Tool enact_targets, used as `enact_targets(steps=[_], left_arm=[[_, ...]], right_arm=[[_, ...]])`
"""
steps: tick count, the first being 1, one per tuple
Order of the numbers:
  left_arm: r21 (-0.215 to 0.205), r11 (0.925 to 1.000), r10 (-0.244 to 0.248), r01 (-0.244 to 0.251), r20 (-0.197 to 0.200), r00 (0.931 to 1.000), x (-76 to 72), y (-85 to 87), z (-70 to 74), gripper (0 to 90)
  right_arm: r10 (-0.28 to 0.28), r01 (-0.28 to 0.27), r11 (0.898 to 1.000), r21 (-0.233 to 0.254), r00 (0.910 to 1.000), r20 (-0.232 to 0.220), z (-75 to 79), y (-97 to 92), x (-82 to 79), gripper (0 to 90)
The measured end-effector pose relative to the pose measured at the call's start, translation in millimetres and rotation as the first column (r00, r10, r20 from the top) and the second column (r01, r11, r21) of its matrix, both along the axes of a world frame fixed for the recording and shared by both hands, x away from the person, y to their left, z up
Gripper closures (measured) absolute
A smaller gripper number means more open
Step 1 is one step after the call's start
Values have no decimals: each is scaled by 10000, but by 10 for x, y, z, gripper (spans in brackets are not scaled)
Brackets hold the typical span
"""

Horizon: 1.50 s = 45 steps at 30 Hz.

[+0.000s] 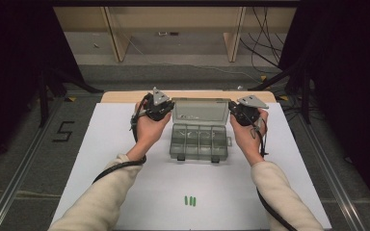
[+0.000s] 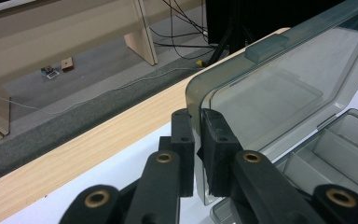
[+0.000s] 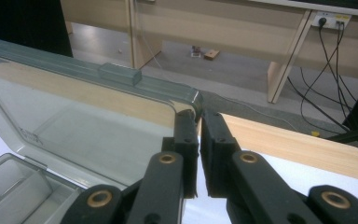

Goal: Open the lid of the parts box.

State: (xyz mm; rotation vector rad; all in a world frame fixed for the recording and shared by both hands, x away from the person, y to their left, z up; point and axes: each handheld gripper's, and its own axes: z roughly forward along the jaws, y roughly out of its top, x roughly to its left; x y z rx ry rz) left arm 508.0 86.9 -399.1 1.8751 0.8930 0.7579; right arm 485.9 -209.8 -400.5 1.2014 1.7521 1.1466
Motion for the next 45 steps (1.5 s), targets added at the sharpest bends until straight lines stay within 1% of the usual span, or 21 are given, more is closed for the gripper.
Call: enact_targets(steps=[1, 2, 6, 7, 8, 9, 13, 14, 17, 22, 23, 25, 26, 30, 33, 35, 39, 40, 45], left_arm=[[75, 10000, -14, 14, -9, 10000, 4, 4, 3, 837], [-21, 10000, 35, -35, -28, 10000, 6, -2, -1, 837], [-61, 10000, 51, -52, -64, 10000, 18, -5, -2, 836], [-60, 10000, 51, -51, -42, 10000, 24, -5, -1, 836], [-54, 10000, 25, -26, -35, 10000, 29, -4, 0, 836], [-10, 10000, 11, -11, -16, 10000, 34, -1, 1, 836], [-122, 9999, 81, -81, -52, 10000, 40, -4, -6, 836], [-139, 9999, 75, -76, -77, 9999, 43, -2, -6, 836], [-202, 9998, 71, -73, -101, 9999, 54, -2, -7, 837], [-187, 9998, 66, -67, -54, 10000, 76, -1, -11, 835], [-257, 9996, 104, -107, -98, 9999, 76, -5, -15, 835], [-222, 9997, 114, -116, -90, 9999, 84, -5, -16, 834], [-163, 9998, 103, -104, -77, 9999, 88, -5, -15, 834], [-309, 9995, 108, -108, 6, 9999, 107, -4, -36, 830], [-424, 9990, 148, -147, 2, 9999, 116, -6, -46, 831], [-459, 9988, 152, -152, 14, 9999, 122, -8, -51, 831], [-475, 9987, 171, -169, 46, 9998, 138, -5, -61, 830], [-418, 9990, 146, -143, 73, 9999, 144, -3, -62, 830], [-494, 9986, 213, -211, 39, 9998, 157, -12, -75, 828]], right_arm=[[18, -18, 10000, 10, 10000, -23, 0, -2, 4, 863], [2, -2, 10000, 66, 10000, -95, 0, 2, 5, 863], [-46, 46, 10000, 52, 10000, -8, -4, 1, 25, 863], [-76, 76, 10000, -35, 10000, -55, -2, -2, 25, 863], [6, -6, 10000, -8, 10000, -50, -3, -5, 30, 862], [-27, 28, 10000, 67, 9999, -104, -4, -2, 29, 863], [-53, 53, 9999, 101, 10000, -10, -12, -7, 50, 864], [-40, 40, 9998, 219, 10000, -40, -14, -9, 53, 865], [27, -26, 9996, 270, 10000, -45, -16, -18, 68, 866], [-78, 77, 9997, 217, 10000, 44, -22, -15, 89, 867], [-34, 35, 9997, 222, 10000, -5, -20, -19, 89, 866], [-19, 20, 9997, 263, 10000, -22, -23, -18, 96, 867], [-64, 63, 9996, 260, 10000, 43, -27, -15, 103, 867], [-79, 79, 9995, 304, 10000, 19, -30, -16, 113, 867], [-65, 65, 9997, 250, 10000, -7, -29, -18, 119, 866], [-144, 141, 9994, 306, 9998, 102, -41, -10, 133, 866], [-62, 60, 9997, 242, 10000, 75, -44, -14, 144, 866], [-83, 81, 9997, 241, 9999, 87, -47, -14, 148, 866], [-92, 89, 9996, 268, 9999, 106, -63, -19, 166, 866]])
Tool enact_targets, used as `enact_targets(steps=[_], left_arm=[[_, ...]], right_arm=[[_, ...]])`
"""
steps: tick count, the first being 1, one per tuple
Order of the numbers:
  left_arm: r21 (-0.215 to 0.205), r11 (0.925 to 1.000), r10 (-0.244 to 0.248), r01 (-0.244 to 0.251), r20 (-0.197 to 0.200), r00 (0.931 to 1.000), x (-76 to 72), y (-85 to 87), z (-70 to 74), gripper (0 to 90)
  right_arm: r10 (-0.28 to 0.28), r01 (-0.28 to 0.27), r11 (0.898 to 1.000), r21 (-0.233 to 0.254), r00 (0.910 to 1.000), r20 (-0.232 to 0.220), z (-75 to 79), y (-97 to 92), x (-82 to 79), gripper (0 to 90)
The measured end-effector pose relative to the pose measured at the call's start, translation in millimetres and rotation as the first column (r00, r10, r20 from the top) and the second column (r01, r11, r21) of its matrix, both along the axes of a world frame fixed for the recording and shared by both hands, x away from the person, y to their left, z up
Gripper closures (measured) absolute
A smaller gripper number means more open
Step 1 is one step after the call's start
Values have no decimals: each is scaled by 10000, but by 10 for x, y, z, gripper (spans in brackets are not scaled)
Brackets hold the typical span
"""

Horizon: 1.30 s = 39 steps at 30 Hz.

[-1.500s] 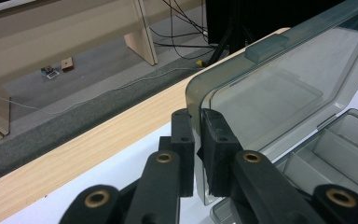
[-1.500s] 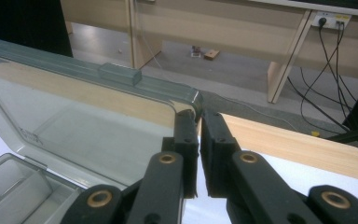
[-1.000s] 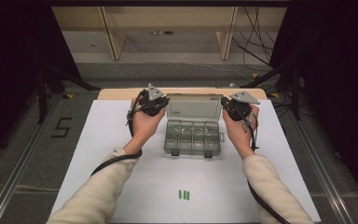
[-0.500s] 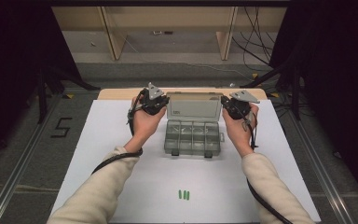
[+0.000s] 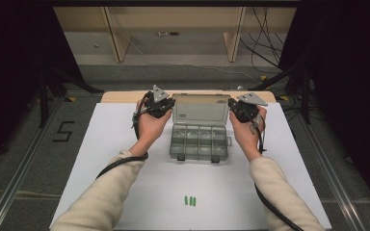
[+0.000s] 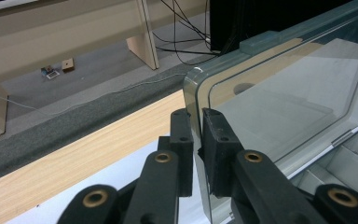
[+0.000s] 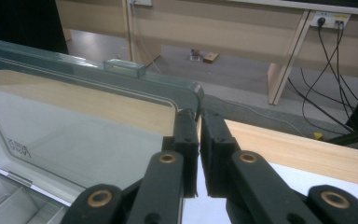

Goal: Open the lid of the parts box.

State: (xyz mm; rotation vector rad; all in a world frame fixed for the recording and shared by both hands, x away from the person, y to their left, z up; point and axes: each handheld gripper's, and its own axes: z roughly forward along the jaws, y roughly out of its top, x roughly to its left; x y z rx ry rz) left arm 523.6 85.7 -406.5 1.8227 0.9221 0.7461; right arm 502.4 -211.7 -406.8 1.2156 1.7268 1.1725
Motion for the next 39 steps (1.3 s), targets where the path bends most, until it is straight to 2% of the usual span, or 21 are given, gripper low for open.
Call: enact_targets(steps=[12, 16, 17, 18, 20, 21, 22, 27, 28, 29, 30, 32, 34, 35, 36, 37, 39], left_arm=[[180, 9998, 57, -55, -97, 9999, 38, -17, -62, 818], [233, 9997, 70, -67, -111, 9999, 47, -22, -84, 818], [196, 9998, 78, -75, -151, 9999, 48, -24, -88, 818], [192, 9998, 91, -88, -157, 9998, 49, -25, -91, 818], [306, 9995, 26, -22, -139, 9999, 56, -21, -98, 817], [240, 9997, 38, -33, -207, 9998, 54, -26, -107, 817], [328, 9995, 27, -20, -204, 9998, 57, -24, -110, 817], [368, 9993, 108, -98, -274, 9996, 61, -34, -140, 815], [405, 9992, 85, -74, -281, 9996, 63, -35, -147, 815], [373, 9993, 109, -97, -316, 9994, 61, -37, -157, 815], [413, 9991, 73, -59, -340, 9994, 63, -34, -164, 815], [456, 9989, 61, -45, -350, 9994, 67, -34, -177, 816], [455, 9989, 75, -57, -403, 9992, 66, -39, -193, 816], [612, 9981, 53, -25, -461, 9989, 66, -30, -195, 816], [706, 9975, -2, 35, -465, 9989, 70, -26, -201, 816], [521, 9986, 72, -46, -496, 9987, 70, -41, -215, 815], [569, 9984, 63, -30, -581, 9983, 73, -41, -233, 814]], right_arm=[[49, -59, 9995, -297, 9994, -331, -89, 3, 45, 857], [23, -32, 9993, -379, 9997, -236, -139, 4, 64, 855], [155, -173, 9991, -398, 9988, -463, -137, -1, 58, 854], [73, -89, 9990, -432, 9993, -368, -152, 4, 64, 853], [57, -84, 9988, -483, 9984, -557, -163, 11, 59, 850], [105, -131, 9984, -542, 9988, -476, -182, 9, 71, 849], [117, -156, 9981, -602, 9979, -641, -184, 4, 65, 849], [183, -236, 9977, -637, 9964, -831, -223, 8, 76, 844], [138, -200, 9980, -597, 9948, -1014, -222, 11, 70, 843], [133, -195, 9975, -677, 9957, -917, -234, 7, 81, 841], [119, -175, 9983, -558, 9951, -985, -240, 15, 82, 840], [191, -270, 9970, -722, 9939, -1086, -244, 4, 81, 838], [176, -251, 9977, -630, 9930, -1171, -254, 13, 87, 837], [174, -245, 9976, -653, 9941, -1068, -266, 12, 96, 837], [208, -292, 9974, -662, 9921, -1237, -261, 6, 88, 836], [223, -318, 9967, -746, 9919, -1249, -266, 2, 91, 836], [218, -310, 9973, -666, 9906, -1349, -273, 6, 94, 834]])
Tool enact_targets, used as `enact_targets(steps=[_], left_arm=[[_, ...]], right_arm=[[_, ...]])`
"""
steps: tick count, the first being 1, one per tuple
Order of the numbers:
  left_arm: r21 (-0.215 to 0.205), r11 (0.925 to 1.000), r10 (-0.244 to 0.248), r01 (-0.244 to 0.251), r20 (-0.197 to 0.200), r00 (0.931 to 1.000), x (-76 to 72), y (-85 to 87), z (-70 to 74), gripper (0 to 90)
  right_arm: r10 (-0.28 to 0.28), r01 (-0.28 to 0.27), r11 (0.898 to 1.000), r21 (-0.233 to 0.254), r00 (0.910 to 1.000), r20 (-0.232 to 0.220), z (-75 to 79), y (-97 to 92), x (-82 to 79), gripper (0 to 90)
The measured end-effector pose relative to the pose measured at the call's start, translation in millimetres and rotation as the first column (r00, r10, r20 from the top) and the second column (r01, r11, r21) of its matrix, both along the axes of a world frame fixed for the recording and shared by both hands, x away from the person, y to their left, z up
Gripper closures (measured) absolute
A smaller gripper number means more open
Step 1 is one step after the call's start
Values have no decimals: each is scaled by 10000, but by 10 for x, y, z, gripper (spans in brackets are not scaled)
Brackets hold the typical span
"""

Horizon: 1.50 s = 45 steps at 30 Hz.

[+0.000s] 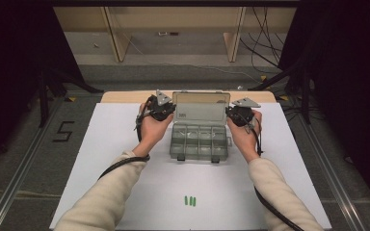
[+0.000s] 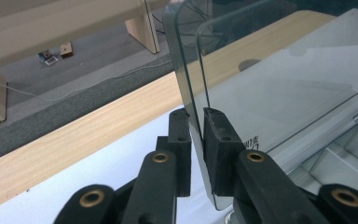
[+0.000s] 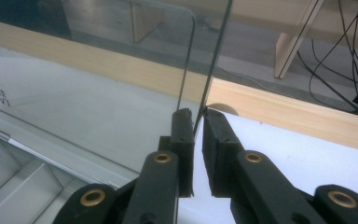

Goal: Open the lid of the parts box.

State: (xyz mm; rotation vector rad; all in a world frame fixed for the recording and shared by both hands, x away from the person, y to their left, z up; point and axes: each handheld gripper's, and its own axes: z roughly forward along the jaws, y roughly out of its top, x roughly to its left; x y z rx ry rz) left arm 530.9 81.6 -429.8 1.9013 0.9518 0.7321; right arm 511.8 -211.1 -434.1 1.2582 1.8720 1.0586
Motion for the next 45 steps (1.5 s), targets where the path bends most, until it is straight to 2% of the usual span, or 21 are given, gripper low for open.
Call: enact_targets(steps=[3, 4, 6, 7, 11, 12, 13, 14, 17, 23, 25, 28, 30, 36, 37, 39, 40, 41, 42, 43, 45], left_arm=[[253, 9996, -85, 87, -82, 9999, 4, 12, -16, 813], [79, 10000, -10, 10, -90, 10000, 4, -1, -30, 813], [645, 9974, -314, 331, -271, 9991, 14, 41, -19, 811], [325, 9994, -120, 126, -196, 9997, 15, 15, -39, 810], [333, 9994, -86, 97, -316, 9995, 24, 2, -73, 809], [821, 9961, -280, 315, -431, 9987, 25, 31, -58, 809], [806, 9963, -270, 306, -453, 9986, 25, 28, -65, 809], [455, 9989, -131, 149, -397, 9991, 25, 4, -85, 809], [363, 9993, -102, 120, -494, 9987, 31, 2, -99, 810], [451, 9988, -149, 179, -644, 9978, 36, 1, -114, 806], [902, 9952, -306, 377, -792, 9964, 39, 30, -106, 804], [921, 9949, -329, 416, -937, 9951, 42, 32, -131, 802], [459, 9987, -163, 203, -862, 9961, 44, 5, -174, 800], [556, 9980, -222, 286, -1111, 9936, 41, 17, -221, 793], [855, 9950, -399, 510, -1274, 9911, 42, 43, -207, 793], [873, 9949, -387, 507, -1341, 9902, 34, 41, -207, 793], [567, 9977, -293, 366, -1234, 9919, 31, 19, -225, 790], [860, 9949, -399, 518, -1339, 9902, 27, 40, -213, 787], [458, 9982, -331, 392, -1272, 9913, 24, 23, -230, 785], [746, 9958, -423, 525, -1320, 9903, 23, 49, -219, 784], [765, 9958, -395, 507, -1408, 9893, 9, 60, -219, 780]], right_arm=[[67, -69, 9998, -188, 9999, -116, -37, -1, 13, 827], [64, -67, 9999, -143, 9998, -205, -51, 3, 14, 827], [103, -107, 9997, -199, 9997, -203, -75, -4, 23, 827], [91, -95, 9998, -193, 9997, -236, -77, -5, 25, 826], [89, -95, 9996, -263, 9997, -237, -77, -8, 24, 821], [80, -87, 9996, -256, 9996, -267, -79, -7, 23, 820], [74, -80, 9999, -145, 9992, -400, -77, 0, 20, 817], [57, -64, 9998, -169, 9993, -376, -79, -1, 23, 815], [54, -62, 9998, -163, 9990, -441, -87, -4, 26, 806], [49, -61, 9996, -288, 9992, -399, -108, -15, 38, 788], [37, -49, 9998, -214, 9984, -564, -108, -8, 37, 783], [34, -52, 9994, -350, 9986, -527, -125, -13, 47, 776], [42, -67, 9993, -379, 9978, -655, -132, -16, 49, 769], [54, -88, 9993, -364, 9957, -923, -152, -18, 57, 751], [3, -36, 9994, -347, 9955, -943, -158, -16, 58, 748], [-24, -12, 9994, -346, 9944, -1052, -169, -13, 60, 741], [14, -58, 9991, -431, 9948, -1021, -180, -21, 65, 738], [30, -75, 9992, -404, 9939, -1105, -184, -22, 66, 736], [115, -181, 9984, -540, 9928, -1192, -189, -36, 64, 734], [-26, -25, 9991, -429, 9928, -1195, -200, -24, 62, 730], [83, -152, 9984, -545, 9921, -1249, -212, -42, 67, 723]])
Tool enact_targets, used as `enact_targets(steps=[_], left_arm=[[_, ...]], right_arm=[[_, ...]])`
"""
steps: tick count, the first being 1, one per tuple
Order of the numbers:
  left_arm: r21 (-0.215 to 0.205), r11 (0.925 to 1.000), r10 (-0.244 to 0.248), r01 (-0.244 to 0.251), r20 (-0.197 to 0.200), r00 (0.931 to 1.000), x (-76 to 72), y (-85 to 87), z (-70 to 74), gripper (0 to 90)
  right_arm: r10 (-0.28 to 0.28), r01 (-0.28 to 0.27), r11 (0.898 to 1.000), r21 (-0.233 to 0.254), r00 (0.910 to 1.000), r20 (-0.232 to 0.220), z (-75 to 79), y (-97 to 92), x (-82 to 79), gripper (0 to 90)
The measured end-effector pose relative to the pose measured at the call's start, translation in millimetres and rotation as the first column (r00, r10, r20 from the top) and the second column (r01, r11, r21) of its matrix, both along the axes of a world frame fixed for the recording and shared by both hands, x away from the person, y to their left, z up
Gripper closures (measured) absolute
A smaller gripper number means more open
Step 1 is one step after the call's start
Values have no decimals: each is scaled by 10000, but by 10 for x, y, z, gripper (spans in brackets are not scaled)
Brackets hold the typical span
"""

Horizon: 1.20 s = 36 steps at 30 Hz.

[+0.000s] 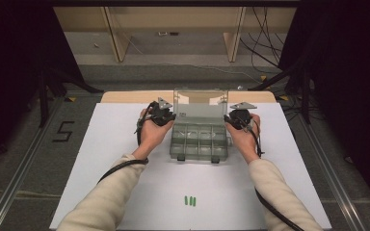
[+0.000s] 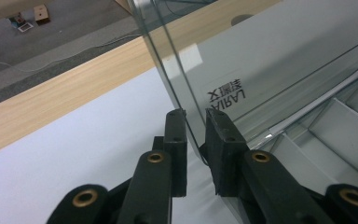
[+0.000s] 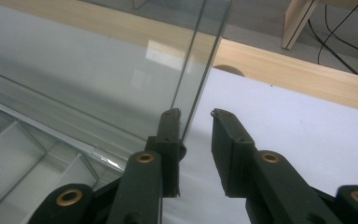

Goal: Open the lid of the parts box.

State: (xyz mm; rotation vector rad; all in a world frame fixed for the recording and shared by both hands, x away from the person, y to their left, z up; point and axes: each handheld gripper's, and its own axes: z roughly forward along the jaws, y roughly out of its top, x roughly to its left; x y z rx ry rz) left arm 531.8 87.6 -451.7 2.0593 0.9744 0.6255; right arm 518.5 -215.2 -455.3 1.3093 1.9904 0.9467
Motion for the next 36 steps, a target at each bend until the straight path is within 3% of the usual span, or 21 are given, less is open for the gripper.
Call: enact_targets(steps=[3, 4, 6, 7, 8, 9, 11, 15, 16, 18, 23, 26, 27, 30, 31, 36], left_arm=[[-81, 10000, -22, 21, -56, 10000, -24, 25, 1, 756], [-435, 9988, 209, -219, -224, 9995, -51, 18, -4, 747], [-413, 9991, 51, -69, -433, 9990, -76, 70, 26, 724], [-867, 9958, 257, -283, -305, 9992, -95, 58, 14, 715], [-757, 9970, 132, -165, -438, 9990, -111, 92, 28, 687], [-951, 9953, 166, -205, -421, 9990, -130, 99, 25, 672], [-1049, 9944, 73, -111, -368, 9993, -175, 127, 40, 658], [-1046, 9943, -198, 185, -121, 9997, -294, 173, 102, 578], [-1177, 9928, -239, 231, -55, 9997, -325, 178, 116, 554], [-1342, 9904, -327, 328, 34, 9995, -396, 189, 159, 507], [-1284, 9907, -460, 461, 34, 9989, -591, 229, 263, 377], [-1350, 9878, -762, 779, 179, 9969, -720, 270, 314, 352], [-1394, 9869, -799, 818, 192, 9966, -767, 279, 332, 348], [-1544, 9824, -1006, 1054, 388, 9942, -901, 313, 384, 323], [-1564, 9817, -1026, 1087, 465, 9936, -949, 324, 392, 317], [-1698, 9768, -1228, 1302, 535, 9910, -1175, 397, 378, 307]], right_arm=[[-90, 90, 9999, 83, 9999, 72, 1, -9, -1, 699], [-54, 54, 10000, -19, 9999, 163, -1, -28, -3, 681], [-71, 68, 9996, 260, 9999, 101, 27, -51, -20, 623], [52, -53, 9996, 294, 10000, 41, 37, -68, -27, 597], [166, -167, 9986, 497, 9999, 16, 46, -80, -33, 566], [375, -391, 9980, 498, 9988, 329, 42, -106, -33, 535], [519, -541, 9943, 913, 9983, 265, 78, -120, -81, 460], [996, -1061, 9866, 1236, 9934, 574, 163, -174, -190, 347], [1043, -1162, 9812, 1542, 9911, 832, 176, -173, -210, 334], [1242, -1407, 9760, 1663, 9866, 1057, 221, -180, -274, 303], [1738, -1952, 9669, 1644, 9753, 1362, 277, -170, -473, 282], [1977, -2189, 9605, 1717, 9713, 1323, 314, -166, -620, 269], [2087, -2363, 9552, 1780, 9647, 1607, 314, -163, -656, 268], [2325, -2586, 9489, 1810, 9604, 1537, 347, -179, -812, 269], [2391, -2706, 9463, 1771, 9542, 1799, 342, -184, -848, 271], [2660, -2980, 9348, 1933, 9480, 1749, 329, -187, -1097, 270]])
